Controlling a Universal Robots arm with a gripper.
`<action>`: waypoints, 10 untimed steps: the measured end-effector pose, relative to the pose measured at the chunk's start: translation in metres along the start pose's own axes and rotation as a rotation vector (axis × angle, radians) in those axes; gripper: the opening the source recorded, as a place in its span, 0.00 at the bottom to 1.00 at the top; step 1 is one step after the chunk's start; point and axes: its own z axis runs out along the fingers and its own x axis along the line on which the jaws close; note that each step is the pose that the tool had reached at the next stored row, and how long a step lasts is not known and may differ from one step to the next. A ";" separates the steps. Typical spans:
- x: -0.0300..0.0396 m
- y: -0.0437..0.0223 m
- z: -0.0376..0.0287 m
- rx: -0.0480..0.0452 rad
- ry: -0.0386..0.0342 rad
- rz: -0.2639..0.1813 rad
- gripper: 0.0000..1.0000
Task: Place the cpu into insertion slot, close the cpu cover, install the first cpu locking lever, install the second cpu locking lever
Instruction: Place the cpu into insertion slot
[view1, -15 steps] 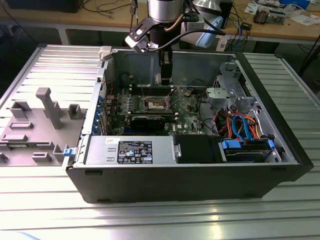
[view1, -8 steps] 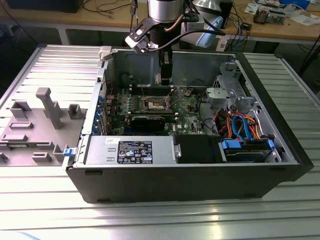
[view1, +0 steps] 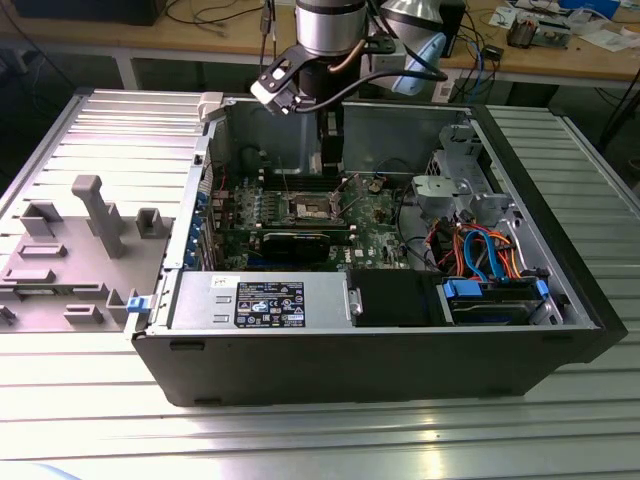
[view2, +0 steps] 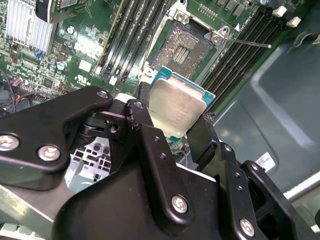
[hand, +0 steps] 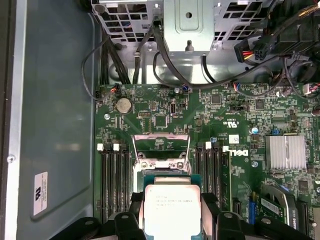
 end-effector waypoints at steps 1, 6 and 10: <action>0.0000 -0.0002 0.0020 0.0002 0.0000 0.000 0.54; -0.0003 -0.0013 0.0135 0.0024 0.0001 0.000 0.54; -0.0002 -0.0013 0.0137 0.0022 0.0023 0.000 0.54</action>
